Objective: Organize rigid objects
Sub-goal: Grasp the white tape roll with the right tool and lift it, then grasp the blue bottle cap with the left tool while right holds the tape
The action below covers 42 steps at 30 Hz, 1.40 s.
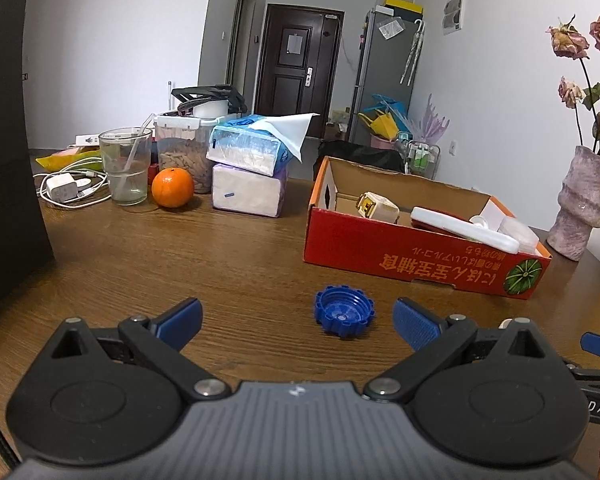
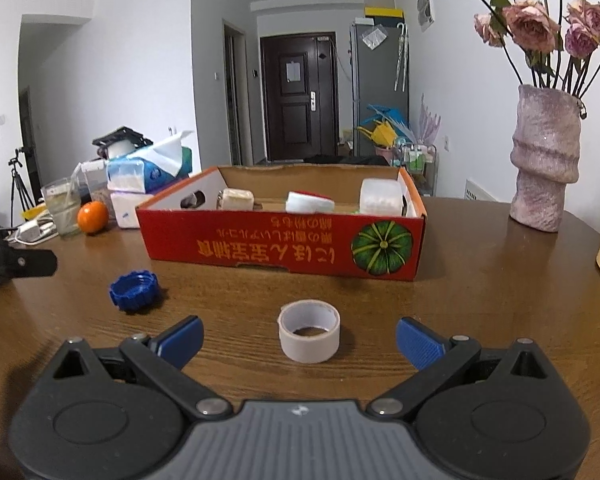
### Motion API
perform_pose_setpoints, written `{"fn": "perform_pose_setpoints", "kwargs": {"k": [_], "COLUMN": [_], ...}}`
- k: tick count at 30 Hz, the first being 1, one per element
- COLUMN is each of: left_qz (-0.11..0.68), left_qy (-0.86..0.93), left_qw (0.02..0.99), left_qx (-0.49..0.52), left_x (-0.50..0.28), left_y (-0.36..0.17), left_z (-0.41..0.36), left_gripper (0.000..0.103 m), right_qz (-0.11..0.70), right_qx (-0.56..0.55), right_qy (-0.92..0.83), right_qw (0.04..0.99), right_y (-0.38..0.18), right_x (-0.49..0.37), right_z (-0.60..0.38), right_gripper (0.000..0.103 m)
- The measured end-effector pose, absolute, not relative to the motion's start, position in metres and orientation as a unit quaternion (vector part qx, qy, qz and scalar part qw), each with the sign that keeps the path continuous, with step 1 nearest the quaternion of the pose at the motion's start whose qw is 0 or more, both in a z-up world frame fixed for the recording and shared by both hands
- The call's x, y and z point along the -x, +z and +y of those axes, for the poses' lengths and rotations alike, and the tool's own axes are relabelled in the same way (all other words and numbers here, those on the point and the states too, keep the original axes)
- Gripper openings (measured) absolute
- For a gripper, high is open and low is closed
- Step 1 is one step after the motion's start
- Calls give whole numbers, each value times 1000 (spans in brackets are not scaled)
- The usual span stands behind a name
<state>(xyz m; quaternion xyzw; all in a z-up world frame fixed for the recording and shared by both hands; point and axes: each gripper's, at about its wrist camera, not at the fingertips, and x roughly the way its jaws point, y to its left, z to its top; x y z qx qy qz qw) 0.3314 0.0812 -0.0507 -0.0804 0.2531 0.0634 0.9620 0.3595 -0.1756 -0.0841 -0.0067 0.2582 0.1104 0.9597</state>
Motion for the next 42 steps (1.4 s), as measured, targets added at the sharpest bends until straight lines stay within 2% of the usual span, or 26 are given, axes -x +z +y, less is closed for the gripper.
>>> {"fn": "perform_pose_setpoints", "kwargs": {"k": [13,18,21,23,25,42], "left_qz": [276,284,288,290,293,319], "left_qy": [70,74,76,78,78,79], "left_qw": [955,953,952,951,950,943], "left_qx": [78,77,76,74,74,55], "left_x": [-340,-344,-347,-349,-352,-388], "left_y": [-60,-64,-66,-67,-69,-84], "left_z": [83,84,83,83,83,73], "left_gripper": [103,103,103,103,103,103], "right_qz": [301,303,309,319,329,279], "right_qx": [10,11,6,8,7,-16], "right_qy": [95,86,94,99,105,90], "right_qw": [949,949,946,942,939,956], "right_y": [-101,-106,-107,-109,-111,-99], "right_x": [-381,-394,-404,-410,-414,-407], "right_z": [-175,-170,-168,-166,-165,-174], "right_gripper": [103,96,81,55,43,42]}}
